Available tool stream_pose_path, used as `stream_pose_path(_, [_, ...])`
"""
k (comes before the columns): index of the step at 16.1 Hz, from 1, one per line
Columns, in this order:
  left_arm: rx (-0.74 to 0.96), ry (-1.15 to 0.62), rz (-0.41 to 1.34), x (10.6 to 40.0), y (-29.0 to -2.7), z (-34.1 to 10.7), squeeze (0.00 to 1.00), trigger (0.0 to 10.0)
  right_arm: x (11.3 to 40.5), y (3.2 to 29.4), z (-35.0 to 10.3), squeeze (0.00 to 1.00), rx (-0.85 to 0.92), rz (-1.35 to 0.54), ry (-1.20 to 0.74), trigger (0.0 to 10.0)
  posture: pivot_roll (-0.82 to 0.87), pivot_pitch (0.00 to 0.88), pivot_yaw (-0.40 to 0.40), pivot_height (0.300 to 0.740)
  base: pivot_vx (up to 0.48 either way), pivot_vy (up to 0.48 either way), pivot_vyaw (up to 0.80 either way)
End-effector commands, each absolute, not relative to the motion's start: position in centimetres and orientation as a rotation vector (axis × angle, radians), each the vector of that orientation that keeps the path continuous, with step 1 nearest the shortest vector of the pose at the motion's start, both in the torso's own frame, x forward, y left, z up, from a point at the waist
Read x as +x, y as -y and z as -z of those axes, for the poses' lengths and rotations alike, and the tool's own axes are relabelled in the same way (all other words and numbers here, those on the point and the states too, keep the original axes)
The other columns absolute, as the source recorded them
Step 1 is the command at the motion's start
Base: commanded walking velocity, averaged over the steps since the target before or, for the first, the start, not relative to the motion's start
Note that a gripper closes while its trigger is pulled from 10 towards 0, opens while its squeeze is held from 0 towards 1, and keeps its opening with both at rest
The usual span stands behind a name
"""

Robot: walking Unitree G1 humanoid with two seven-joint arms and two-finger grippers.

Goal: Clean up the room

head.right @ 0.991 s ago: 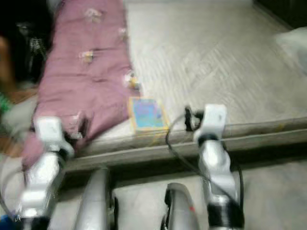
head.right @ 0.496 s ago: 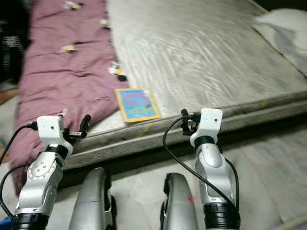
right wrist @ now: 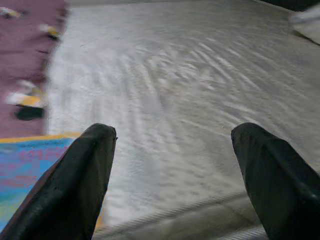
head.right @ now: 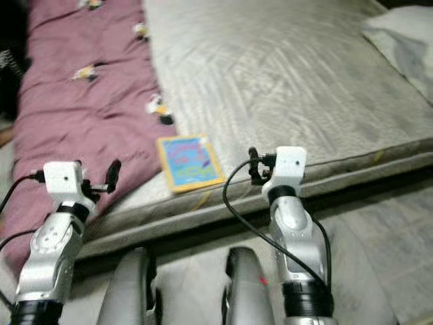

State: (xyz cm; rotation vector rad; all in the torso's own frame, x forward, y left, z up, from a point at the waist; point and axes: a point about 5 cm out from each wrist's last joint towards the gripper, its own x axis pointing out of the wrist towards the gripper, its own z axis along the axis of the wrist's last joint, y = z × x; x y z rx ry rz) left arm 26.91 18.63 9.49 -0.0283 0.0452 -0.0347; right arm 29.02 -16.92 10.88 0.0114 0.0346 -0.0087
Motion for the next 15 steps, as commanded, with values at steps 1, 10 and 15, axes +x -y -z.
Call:
stream_pose_path(1, [-0.025,-0.056,0.049,26.8,-18.2,-9.3,0.00,10.0,28.8,17.6,-10.9,0.00,0.004,0.035,-0.032,10.0,-0.02,0.148,-0.008,0.616,0.322,0.000,0.00])
stream_pose_path(10, [-0.076,-0.147,-0.038,27.3,-19.5,-8.0,0.00,10.0,28.4,17.8,-10.7,0.00,-0.001,0.022,-0.039,10.0,-0.02,0.143,-0.017,0.591,0.068,0.000,0.00])
stream_pose_path(15, [-0.085,-0.123,-0.048,28.3,-19.6,-8.4,0.00,10.0,27.9,18.2,-10.0,0.00,-0.006,0.030,-0.072,10.0,-0.03,0.133,-0.023,0.556,0.000,0.000,0.00])
